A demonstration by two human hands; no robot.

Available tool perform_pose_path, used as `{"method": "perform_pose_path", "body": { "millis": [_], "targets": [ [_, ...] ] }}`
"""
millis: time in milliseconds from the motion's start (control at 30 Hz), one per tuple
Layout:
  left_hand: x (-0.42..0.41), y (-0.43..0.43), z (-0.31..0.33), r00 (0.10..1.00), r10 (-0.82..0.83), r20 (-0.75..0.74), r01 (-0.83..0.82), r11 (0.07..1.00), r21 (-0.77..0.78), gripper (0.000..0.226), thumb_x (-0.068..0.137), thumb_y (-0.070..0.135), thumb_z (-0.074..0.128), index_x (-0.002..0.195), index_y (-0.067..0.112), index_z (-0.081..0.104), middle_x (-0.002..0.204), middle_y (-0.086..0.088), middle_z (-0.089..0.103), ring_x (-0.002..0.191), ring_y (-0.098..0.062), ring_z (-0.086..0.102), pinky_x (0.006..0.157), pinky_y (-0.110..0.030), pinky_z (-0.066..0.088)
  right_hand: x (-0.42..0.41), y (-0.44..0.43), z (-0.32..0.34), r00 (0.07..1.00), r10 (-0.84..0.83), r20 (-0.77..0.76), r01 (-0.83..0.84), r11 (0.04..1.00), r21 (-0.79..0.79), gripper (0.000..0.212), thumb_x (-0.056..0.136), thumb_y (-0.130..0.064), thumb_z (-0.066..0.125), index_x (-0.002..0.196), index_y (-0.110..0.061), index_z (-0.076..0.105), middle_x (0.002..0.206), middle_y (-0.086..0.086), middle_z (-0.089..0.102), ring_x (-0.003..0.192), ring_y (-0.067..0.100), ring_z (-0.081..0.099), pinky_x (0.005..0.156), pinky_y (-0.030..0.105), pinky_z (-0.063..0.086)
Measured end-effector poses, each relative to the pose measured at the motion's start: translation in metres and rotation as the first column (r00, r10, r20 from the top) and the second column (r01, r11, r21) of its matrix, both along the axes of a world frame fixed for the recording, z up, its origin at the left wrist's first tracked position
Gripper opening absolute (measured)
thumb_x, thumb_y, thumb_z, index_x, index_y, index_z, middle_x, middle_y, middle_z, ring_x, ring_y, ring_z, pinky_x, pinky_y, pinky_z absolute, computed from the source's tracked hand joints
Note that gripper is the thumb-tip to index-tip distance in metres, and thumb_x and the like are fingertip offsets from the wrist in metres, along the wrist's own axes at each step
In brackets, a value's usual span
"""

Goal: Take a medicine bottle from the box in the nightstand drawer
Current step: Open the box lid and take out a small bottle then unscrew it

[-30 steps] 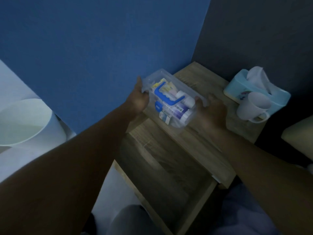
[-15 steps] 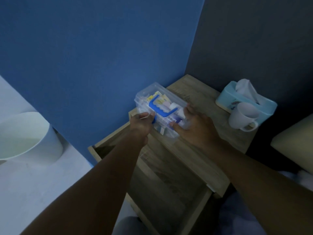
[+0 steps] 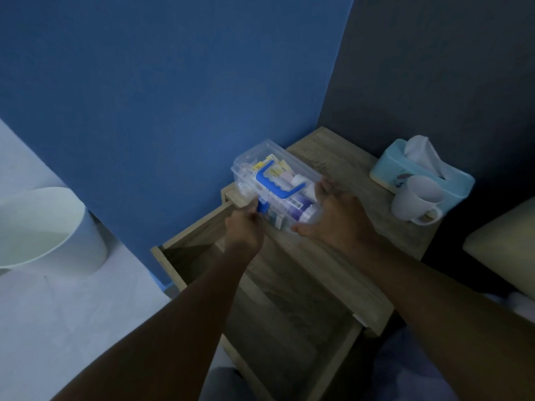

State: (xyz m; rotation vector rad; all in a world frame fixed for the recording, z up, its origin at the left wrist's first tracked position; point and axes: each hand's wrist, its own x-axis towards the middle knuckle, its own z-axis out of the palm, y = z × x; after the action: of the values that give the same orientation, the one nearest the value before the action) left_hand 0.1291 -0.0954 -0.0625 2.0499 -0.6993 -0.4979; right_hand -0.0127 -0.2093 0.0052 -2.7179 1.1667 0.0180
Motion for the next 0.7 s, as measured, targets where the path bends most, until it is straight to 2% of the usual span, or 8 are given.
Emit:
{"method": "perform_pose_path", "body": {
  "millis": [100,200,233,300,367,433,533,700],
  "targets": [
    [0.001,0.006,0.0,0.976,-0.173,0.128,0.154,0.977,0.15,0.054,0.1,0.023,0.042,0.152,0.027,0.026,0.107,0.001,0.053,0.083,-0.002,0.05,0.066,-0.014,0.037,0.003,0.002,0.002,0.999,-0.007,-0.033,0.007,1.0,-0.014,0.115,0.074,-0.066,0.069,0.156,-0.01,0.012,0.165,0.011,0.014,0.151,0.027,0.017,0.12,0.042,0.025],
    [0.002,0.012,0.005,0.959,-0.263,0.107,0.235,0.947,0.219,0.065,0.099,0.023,0.043,0.155,0.028,0.011,0.107,-0.002,0.055,0.074,-0.001,0.049,0.068,-0.02,0.038,0.006,0.004,0.006,0.999,-0.016,-0.039,0.016,1.0,-0.014,0.112,0.075,-0.065,0.07,0.156,-0.009,0.015,0.164,0.012,0.018,0.15,0.028,0.02,0.119,0.042,0.027],
    [0.002,0.013,0.008,0.955,-0.288,0.074,0.265,0.937,0.229,0.068,0.099,0.02,0.045,0.156,0.027,0.008,0.117,-0.007,0.058,0.082,-0.005,0.054,0.074,-0.022,0.04,0.006,0.004,0.008,0.999,-0.02,-0.038,0.019,1.0,-0.008,0.11,0.075,-0.064,0.07,0.155,-0.009,0.018,0.163,0.013,0.021,0.149,0.028,0.023,0.118,0.043,0.029],
    [0.002,0.016,0.015,0.948,-0.316,0.031,0.298,0.919,0.258,0.071,0.098,0.016,0.048,0.156,0.02,0.008,0.145,-0.012,0.047,0.119,-0.02,0.055,0.09,-0.027,0.038,0.006,0.004,0.015,0.999,-0.031,-0.013,0.031,0.999,0.024,0.107,0.073,-0.064,0.071,0.154,-0.01,0.026,0.161,0.012,0.027,0.147,0.028,0.03,0.116,0.043,0.034],
    [0.002,0.02,0.025,0.94,-0.338,0.049,0.311,0.906,0.287,0.072,0.098,0.013,0.048,0.156,0.011,0.006,0.163,-0.011,0.018,0.147,-0.026,0.025,0.113,-0.031,0.028,0.003,0.004,0.025,0.996,-0.062,0.058,0.056,0.993,0.101,0.107,0.069,-0.065,0.074,0.153,-0.013,0.031,0.159,0.008,0.033,0.144,0.025,0.036,0.115,0.041,0.038],
    [0.003,0.023,0.036,0.926,-0.363,0.109,0.32,0.903,0.287,0.072,0.098,0.009,0.046,0.155,0.005,0.002,0.165,-0.012,0.0,0.152,-0.024,0.003,0.122,-0.034,0.014,0.001,0.003,0.039,0.979,-0.094,0.182,0.064,0.984,0.166,0.098,0.062,-0.061,0.076,0.146,-0.02,0.045,0.147,0.004,0.053,0.13,0.021,0.053,0.104,0.035,0.048],
    [0.004,0.023,0.048,0.908,-0.391,0.15,0.343,0.899,0.271,0.074,0.098,0.005,0.045,0.154,0.001,-0.003,0.164,-0.013,-0.01,0.152,-0.023,-0.006,0.122,-0.032,0.007,-0.002,-0.007,0.064,0.941,-0.102,0.324,0.045,0.983,0.18,0.07,0.063,-0.046,0.077,0.128,-0.024,0.064,0.114,-0.004,0.073,0.1,0.012,0.067,0.084,0.027,0.055],
    [0.008,0.009,0.053,0.865,-0.454,0.211,0.392,0.877,0.279,0.083,0.094,-0.001,0.049,0.155,0.008,-0.006,0.164,-0.007,-0.014,0.152,-0.022,-0.01,0.123,-0.032,0.006,-0.007,-0.045,0.097,0.922,0.016,0.387,-0.032,0.999,0.036,0.033,0.08,-0.016,0.073,0.113,-0.014,0.075,0.103,0.009,0.077,0.097,0.022,0.07,0.087,0.031,0.053]
  ]
}}
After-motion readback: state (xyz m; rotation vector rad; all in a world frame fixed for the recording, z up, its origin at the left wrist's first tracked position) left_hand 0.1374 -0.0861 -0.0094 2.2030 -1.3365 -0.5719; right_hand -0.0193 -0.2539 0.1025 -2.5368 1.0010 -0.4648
